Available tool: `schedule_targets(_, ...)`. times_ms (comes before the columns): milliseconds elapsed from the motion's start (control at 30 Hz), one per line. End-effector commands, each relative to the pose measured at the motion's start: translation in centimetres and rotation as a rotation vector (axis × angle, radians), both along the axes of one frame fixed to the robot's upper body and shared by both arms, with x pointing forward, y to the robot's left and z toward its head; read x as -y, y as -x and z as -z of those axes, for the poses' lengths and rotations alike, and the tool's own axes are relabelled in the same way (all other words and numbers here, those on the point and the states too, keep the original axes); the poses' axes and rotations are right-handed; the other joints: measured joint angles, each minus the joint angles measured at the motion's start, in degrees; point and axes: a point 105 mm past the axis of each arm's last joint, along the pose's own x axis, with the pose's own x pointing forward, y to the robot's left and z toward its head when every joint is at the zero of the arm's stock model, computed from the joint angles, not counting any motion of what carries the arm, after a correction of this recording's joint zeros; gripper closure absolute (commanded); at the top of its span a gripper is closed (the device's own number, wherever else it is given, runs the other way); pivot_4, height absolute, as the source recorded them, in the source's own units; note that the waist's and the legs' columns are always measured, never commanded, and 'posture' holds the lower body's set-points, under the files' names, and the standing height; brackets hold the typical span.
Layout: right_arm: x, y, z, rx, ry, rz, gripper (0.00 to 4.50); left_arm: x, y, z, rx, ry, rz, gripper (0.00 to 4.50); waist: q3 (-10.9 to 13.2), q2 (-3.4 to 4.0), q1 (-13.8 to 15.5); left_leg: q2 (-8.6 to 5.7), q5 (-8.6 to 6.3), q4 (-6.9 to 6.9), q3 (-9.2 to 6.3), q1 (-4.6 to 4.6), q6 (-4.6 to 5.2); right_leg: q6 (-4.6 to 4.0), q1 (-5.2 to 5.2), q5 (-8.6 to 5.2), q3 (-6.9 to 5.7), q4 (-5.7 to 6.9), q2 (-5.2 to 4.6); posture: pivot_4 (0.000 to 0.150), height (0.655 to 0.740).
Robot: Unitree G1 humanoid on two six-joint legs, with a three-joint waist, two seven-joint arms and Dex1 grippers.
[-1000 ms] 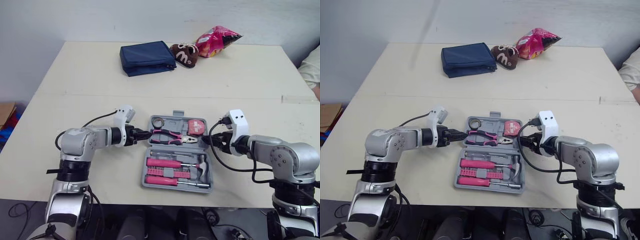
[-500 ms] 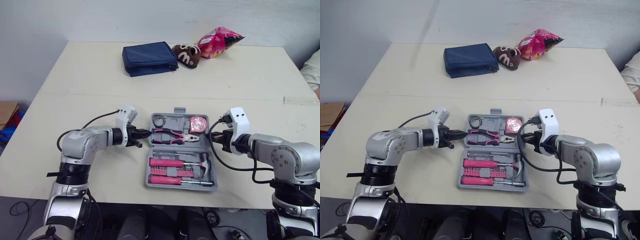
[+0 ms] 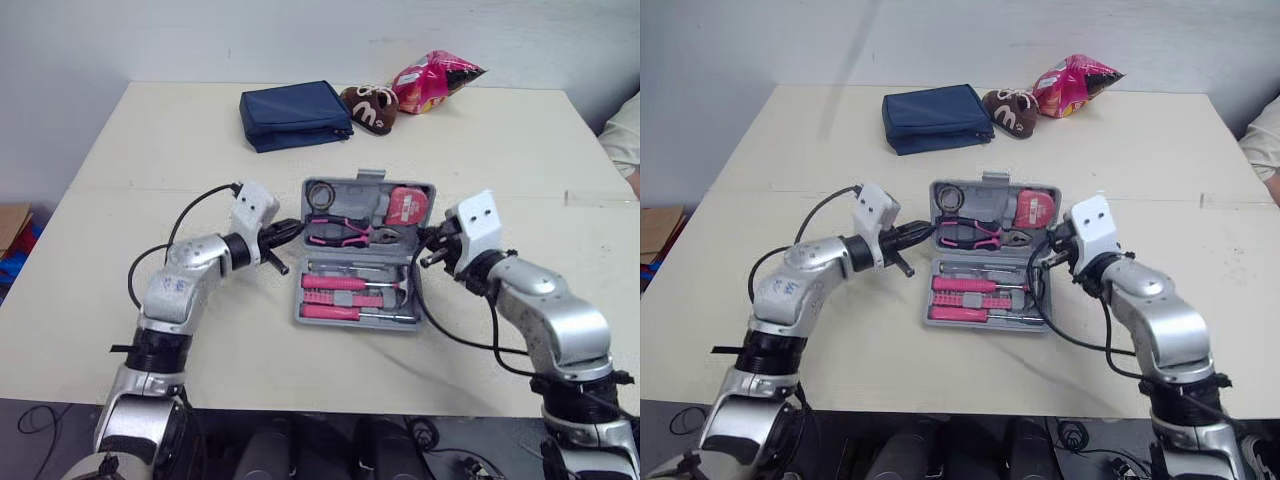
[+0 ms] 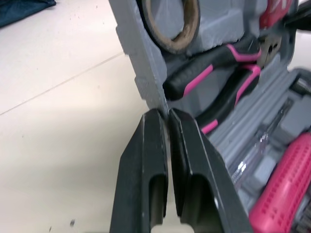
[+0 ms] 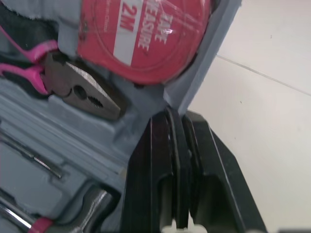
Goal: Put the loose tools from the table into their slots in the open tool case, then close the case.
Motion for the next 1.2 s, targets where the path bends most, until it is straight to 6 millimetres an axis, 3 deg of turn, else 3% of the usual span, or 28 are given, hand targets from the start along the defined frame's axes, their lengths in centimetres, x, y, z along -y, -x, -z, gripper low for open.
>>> schedule_targets(33, -0.3, 0.8, 0.1, 0.130, 0.009, 0.006, 4.50, 0.1, 0.9, -1.1, 0.145, 0.029, 0.003, 4.47, 0.0, 0.00, 0.0, 0.00, 0.00, 0.01, 0.00, 0.02, 0.00, 0.00, 0.02, 0.00, -0.03, 0.02, -0.01, 0.150, 0.7400)
schedule_targets(400, 0.6, 5.0, 4.1, 0.316, 0.251, -0.094, 4.50, -2.4, 3.5, 1.8, 0.316, -0.125, -0.065, 4.47, 0.0, 0.00, -0.3, 0.08, -0.04, -0.01, 0.16, 0.33, -0.01, 0.01, 0.15, 0.01, 0.24, 0.09, 0.00, 0.150, 0.7400)
schedule_targets(567, 1.4, 6.3, 5.6, 0.372, 0.380, -0.128, 4.50, -3.3, 4.7, 3.4, 0.259, -0.103, -0.114, 4.47, 0.0, 0.00, -0.2, 0.10, -0.04, 0.01, 0.24, 0.43, -0.01, 0.01, 0.16, 0.01, 0.46, 0.07, -0.01, 0.150, 0.7400)
schedule_targets(600, 1.5, 6.7, 5.9, 0.382, 0.401, -0.145, 4.50, -3.4, 4.9, 3.5, 0.250, -0.101, -0.122, 3.85, 0.0, 0.00, -0.1, 0.10, -0.06, 0.01, 0.26, 0.46, 0.00, 0.01, 0.16, 0.01, 0.49, 0.06, -0.05, 0.150, 0.7400)
schedule_targets(633, 1.4, 7.6, 5.7, 0.376, 0.381, -0.184, 4.14, -3.8, 5.6, 3.3, 0.223, -0.075, -0.122, 3.65, 0.0, 0.00, -0.1, 0.10, -0.07, 0.01, 0.26, 0.46, 0.00, 0.01, 0.16, 0.00, 0.49, 0.06, -0.10, 0.150, 0.7400)
schedule_targets(767, 1.3, 11.7, 1.5, 0.273, 0.272, -0.336, 2.29, -6.7, 10.2, 1.5, -0.030, 0.040, -0.059, 1.78, 0.1, 0.06, 0.0, 0.24, -0.16, -0.05, 0.17, 0.23, -0.02, -0.02, 0.07, -0.01, 0.42, -0.01, -0.23, 0.150, 0.7400)
schedule_targets(833, 1.4, 15.1, 1.8, 0.047, 0.282, -0.505, 1.28, -8.3, 13.6, 0.5, -0.201, 0.066, 0.041, 0.86, 0.2, 0.13, -0.1, 0.28, -0.18, 0.01, 0.16, 0.28, 0.00, -0.04, 0.15, 0.00, 0.45, -0.08, -0.24, 0.150, 0.7400)
schedule_targets(867, 1.3, 16.3, 1.8, -0.031, 0.285, -0.570, 1.23, -8.6, 14.7, 0.0, -0.254, 0.068, 0.075, 0.32, 0.1, 0.12, -0.1, 0.29, -0.24, 0.18, 0.17, 0.28, 0.06, -0.04, 0.16, 0.00, 0.49, -0.09, -0.28, 0.150, 0.7400)
schedule_targets(900, 1.5, 17.3, 1.8, -0.129, 0.238, -0.607, 1.23, -9.5, 14.9, -0.5, -0.292, 0.069, 0.066, 0.06, 0.1, 0.12, 0.1, 0.31, -0.28, 0.12, 0.14, 0.45, 0.12, -0.05, 0.32, 0.00, 0.52, -0.24, -0.30, 0.150, 0.7400)
schedule_targets(1000, 1.6, 18.1, 1.1, -0.248, 0.109, -0.638, 1.23, -11.5, 13.5, -1.0, -0.349, 0.076, -0.013, 0.06, 0.2, 0.15, 0.6, 0.44, -0.91, 0.12, -0.15, 1.12, 0.40, -0.14, 1.18, 0.03, 0.35, -0.61, -0.23, 0.150, 0.7400)
schedule_targets(1100, 1.2, 17.6, 1.8, -0.297, 0.091, -0.656, 1.23, -11.5, 10.9, -0.5, -0.299, -0.009, -0.016, 0.06, 0.2, 0.21, 1.2, 0.42, -1.05, 0.12, -0.15, 1.18, 0.30, -0.17, 1.23, 0.04, 0.40, -0.73, -0.24, 0.150, 0.7400)
schedule_targets(1200, 0.7, 16.9, 2.7, -0.323, 0.107, -0.659, 2.09, -10.7, 8.3, -0.2, -0.256, -0.074, -0.018, 0.92, 0.2, 0.20, 1.7, 0.40, -1.01, 0.07, -0.02, 0.94, 0.06, -0.17, 0.93, 0.05, 0.38, -0.75, -0.20, 0.150, 0.7400)
